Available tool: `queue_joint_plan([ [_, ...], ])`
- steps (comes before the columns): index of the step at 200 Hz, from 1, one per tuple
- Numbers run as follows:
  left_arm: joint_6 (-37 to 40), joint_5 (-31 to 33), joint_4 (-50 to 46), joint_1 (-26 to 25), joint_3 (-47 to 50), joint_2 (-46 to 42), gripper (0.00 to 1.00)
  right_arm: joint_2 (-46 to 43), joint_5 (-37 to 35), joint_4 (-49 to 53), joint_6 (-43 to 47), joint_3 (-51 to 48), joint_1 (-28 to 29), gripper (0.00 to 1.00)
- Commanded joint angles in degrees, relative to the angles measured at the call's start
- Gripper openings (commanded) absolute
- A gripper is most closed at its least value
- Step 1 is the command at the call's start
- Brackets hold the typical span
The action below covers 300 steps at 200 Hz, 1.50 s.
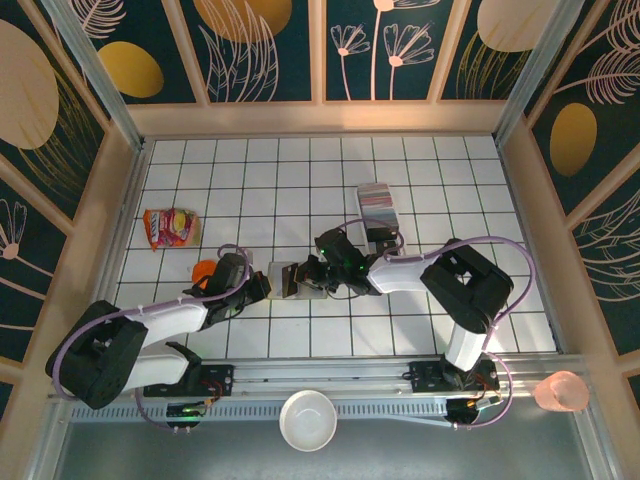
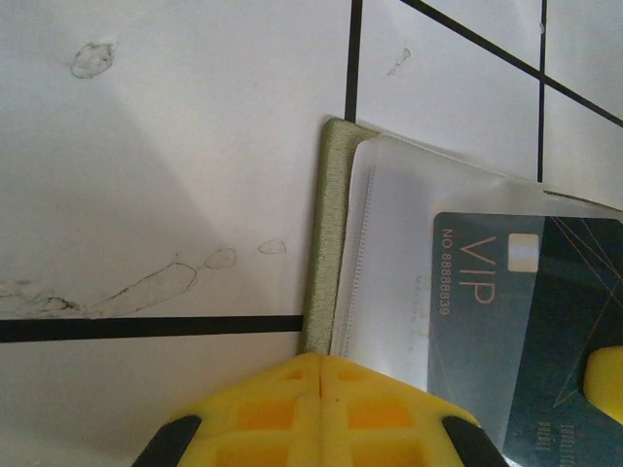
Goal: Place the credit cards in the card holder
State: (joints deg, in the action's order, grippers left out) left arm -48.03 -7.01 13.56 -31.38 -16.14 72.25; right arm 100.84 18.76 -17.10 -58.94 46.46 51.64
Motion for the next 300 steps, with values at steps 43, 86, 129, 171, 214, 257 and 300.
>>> queue_joint_plan([
  [43,0.9,0.0,-2.3,0.4,1.4,-0.8,0.00,-1.2,-4.1,2.9,1.3,1.1,-0.8,0.00],
  [86,0.7,-0.2,-1.9,0.4,1.5,-0.5,0.00,-0.7,-3.6,1.3,0.8,0.9,-1.0,0.00],
  [129,0.7,-0.2,-2.1,0.4,1.4,-0.4,0.00,0.1,-3.2,-0.1,-0.4,1.0,-0.6,0.00],
  [171,0.7,-0.4,-1.8,0.4,1.5,-0.4,0.00,1.6,-3.6,-0.7,-2.2,1.5,0.9,0.00],
  [214,0.7,-0.2,-2.1,0.4,1.6,-1.1,0.00,3.3,-3.6,-1.5,-3.9,1.9,1.9,0.00],
  [257,0.7,-0.4,-1.9,0.4,1.6,-1.2,0.00,4.8,-3.0,-0.6,-4.1,3.3,2.5,0.00],
  [300,0.7,-0.2,-1.8,0.4,2.0,-1.5,0.00,5.2,-5.6,2.2,-4.3,5.4,3.5,0.03],
])
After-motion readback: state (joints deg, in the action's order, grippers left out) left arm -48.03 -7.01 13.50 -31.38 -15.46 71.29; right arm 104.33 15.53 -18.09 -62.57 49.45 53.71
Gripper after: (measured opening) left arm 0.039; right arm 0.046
